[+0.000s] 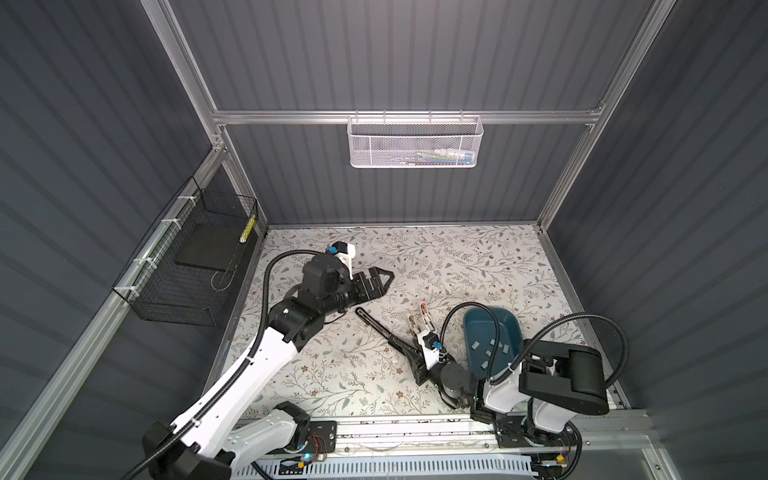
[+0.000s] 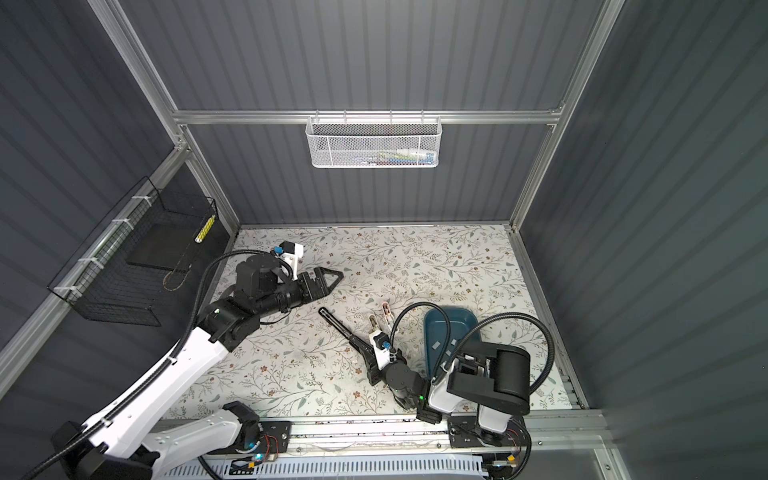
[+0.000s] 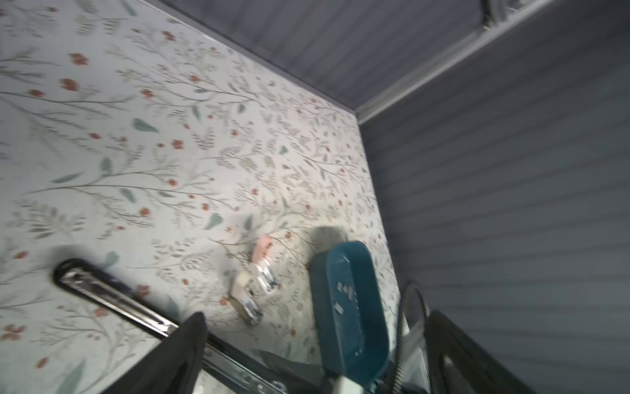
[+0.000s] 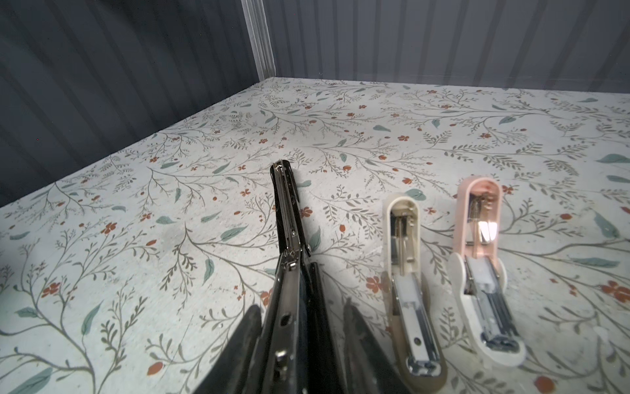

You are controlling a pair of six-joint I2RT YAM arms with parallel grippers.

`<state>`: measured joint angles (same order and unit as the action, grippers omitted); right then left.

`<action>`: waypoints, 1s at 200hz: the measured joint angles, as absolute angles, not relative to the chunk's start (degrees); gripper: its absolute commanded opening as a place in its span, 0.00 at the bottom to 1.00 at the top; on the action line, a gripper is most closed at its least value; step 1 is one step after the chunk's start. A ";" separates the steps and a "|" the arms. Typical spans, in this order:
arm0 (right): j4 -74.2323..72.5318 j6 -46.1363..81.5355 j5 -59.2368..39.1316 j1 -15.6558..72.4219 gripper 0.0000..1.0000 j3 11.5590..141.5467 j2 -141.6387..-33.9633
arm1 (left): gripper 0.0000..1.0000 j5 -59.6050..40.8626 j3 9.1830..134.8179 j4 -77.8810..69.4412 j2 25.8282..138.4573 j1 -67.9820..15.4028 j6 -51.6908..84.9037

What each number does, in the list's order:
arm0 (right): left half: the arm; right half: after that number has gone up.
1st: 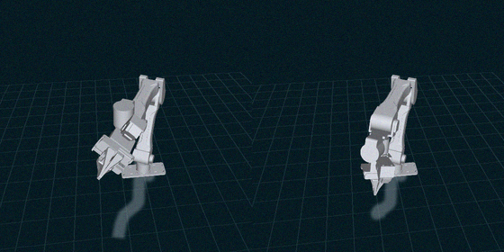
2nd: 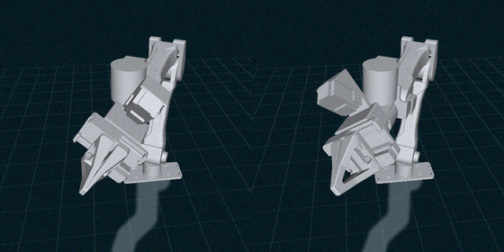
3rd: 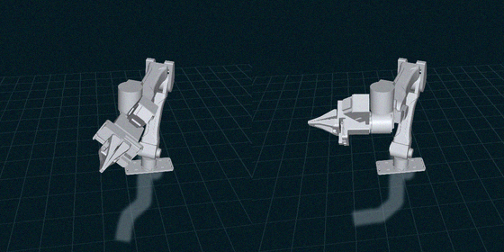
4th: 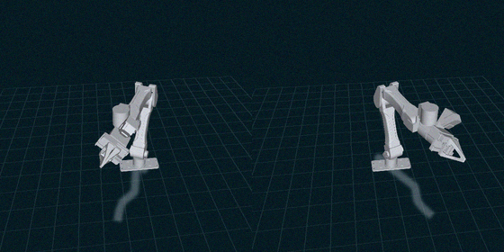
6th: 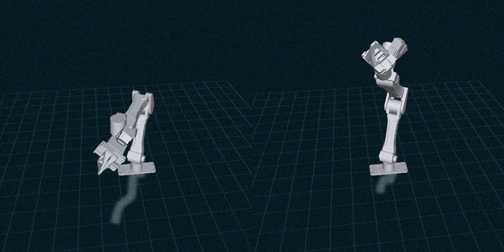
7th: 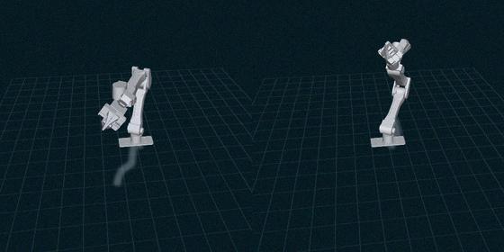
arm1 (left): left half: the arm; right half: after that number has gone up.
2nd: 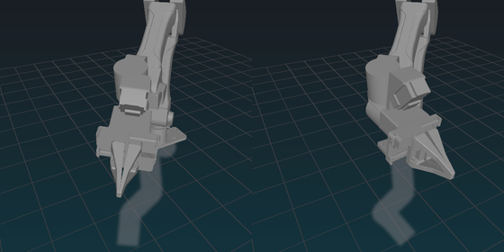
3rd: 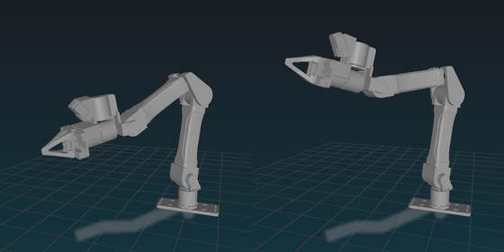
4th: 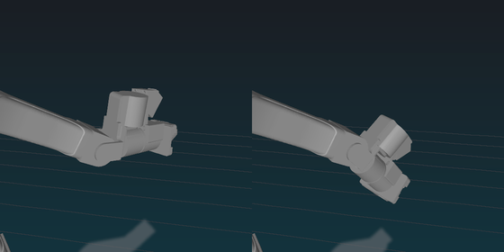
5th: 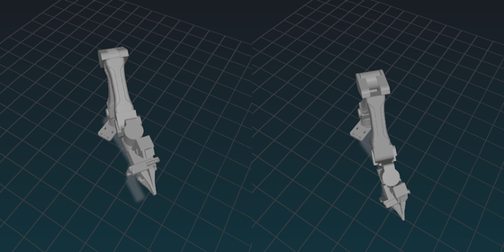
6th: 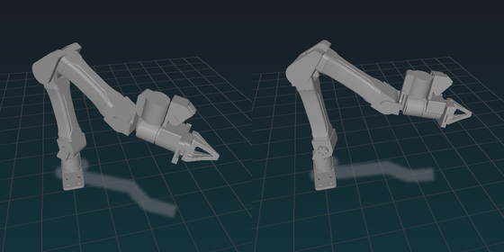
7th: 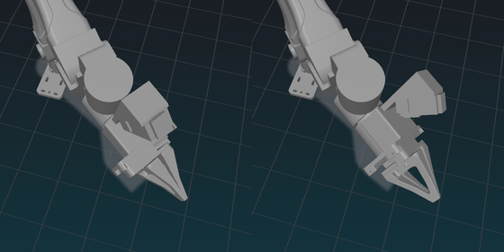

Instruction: Load the staples into the stapler

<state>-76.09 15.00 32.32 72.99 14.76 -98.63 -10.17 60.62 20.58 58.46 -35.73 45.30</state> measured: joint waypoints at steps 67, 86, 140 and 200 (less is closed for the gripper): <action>-82.04 15.88 34.59 73.91 0.29 12.16 -100.90 | 1.00 -4.19 59.27 21.02 53.65 -37.58 47.88; -82.74 16.10 35.27 73.93 0.46 11.53 -100.90 | 1.00 -2.74 59.13 22.41 52.42 -37.58 47.66; -82.26 18.11 36.47 75.29 0.62 7.92 -97.56 | 1.00 -0.38 60.66 28.99 48.86 -37.58 47.13; -61.39 19.79 36.67 76.55 0.67 11.86 -79.77 | 1.00 6.55 55.13 29.63 39.13 -37.58 47.22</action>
